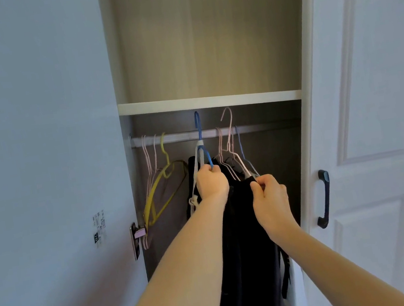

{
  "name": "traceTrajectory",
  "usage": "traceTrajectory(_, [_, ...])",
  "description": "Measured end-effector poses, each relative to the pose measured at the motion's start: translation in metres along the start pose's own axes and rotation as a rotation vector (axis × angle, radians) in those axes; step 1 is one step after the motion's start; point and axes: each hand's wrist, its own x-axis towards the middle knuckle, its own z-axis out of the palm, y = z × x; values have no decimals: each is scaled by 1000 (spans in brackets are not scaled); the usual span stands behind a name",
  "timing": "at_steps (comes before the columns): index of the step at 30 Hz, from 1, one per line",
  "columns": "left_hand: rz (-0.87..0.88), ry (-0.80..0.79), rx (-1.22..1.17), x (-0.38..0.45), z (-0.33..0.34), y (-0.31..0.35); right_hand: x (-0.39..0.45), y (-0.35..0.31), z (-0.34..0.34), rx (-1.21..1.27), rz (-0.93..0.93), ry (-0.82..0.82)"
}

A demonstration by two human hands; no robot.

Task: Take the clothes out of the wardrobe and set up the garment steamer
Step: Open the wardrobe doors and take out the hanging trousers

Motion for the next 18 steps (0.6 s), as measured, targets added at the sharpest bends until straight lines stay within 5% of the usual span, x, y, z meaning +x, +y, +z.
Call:
traceTrajectory(9, [45,167,-15,-68,43,-53,-33,22,-30,-120,-48,34])
traceTrajectory(18, [52,50,-49,-136,30,-53,-86,34,-70,-119,-52,-15])
